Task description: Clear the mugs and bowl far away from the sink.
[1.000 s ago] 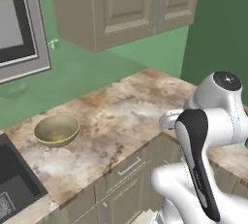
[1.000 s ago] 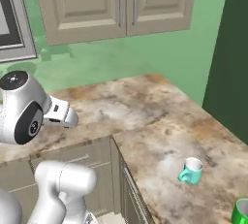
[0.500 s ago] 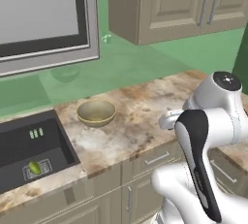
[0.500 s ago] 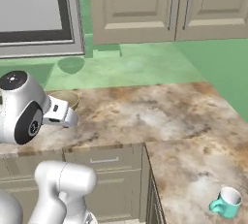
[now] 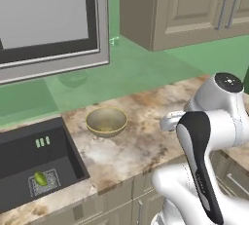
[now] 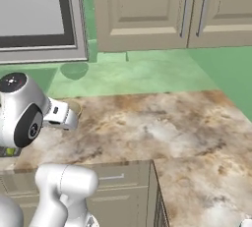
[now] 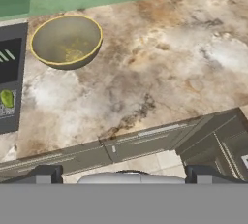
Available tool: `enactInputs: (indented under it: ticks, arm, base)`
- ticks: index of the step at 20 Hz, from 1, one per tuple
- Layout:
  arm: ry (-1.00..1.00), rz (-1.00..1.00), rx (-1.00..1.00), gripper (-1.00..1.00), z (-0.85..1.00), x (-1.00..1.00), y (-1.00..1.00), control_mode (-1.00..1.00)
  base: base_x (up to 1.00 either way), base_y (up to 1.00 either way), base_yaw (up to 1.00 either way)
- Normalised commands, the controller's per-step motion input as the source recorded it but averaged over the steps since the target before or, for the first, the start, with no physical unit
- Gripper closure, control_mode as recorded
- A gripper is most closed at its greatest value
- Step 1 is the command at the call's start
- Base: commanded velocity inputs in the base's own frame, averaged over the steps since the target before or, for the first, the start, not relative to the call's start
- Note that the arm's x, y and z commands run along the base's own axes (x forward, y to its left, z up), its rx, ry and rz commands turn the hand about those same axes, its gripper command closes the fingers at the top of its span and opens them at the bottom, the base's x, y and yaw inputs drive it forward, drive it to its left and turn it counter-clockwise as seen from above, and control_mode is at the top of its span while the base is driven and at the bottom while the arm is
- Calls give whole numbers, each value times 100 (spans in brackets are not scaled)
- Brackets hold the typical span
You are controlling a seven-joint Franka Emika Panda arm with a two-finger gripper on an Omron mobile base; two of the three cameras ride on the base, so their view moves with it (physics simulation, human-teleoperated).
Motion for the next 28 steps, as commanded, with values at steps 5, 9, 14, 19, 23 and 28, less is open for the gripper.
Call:
enactInputs:
  ticks: [5,9,14,19,23,28]
  arm:
    - [0,0,0,-100,0,0,0,100]
    - [0,0,0,-100,0,0,0,100]
    - [0,0,0,-100,0,0,0,100]
    - [0,0,0,-100,0,0,0,100]
    - [0,0,0,-100,0,0,0,100]
    - [0,0,0,-100,0,0,0,100]
  base:
    - [46,36,0]
    - [16,31,0]
    - [19,6,0]
    - [44,17,-3]
    - [65,6,8]
    - [56,0,22]
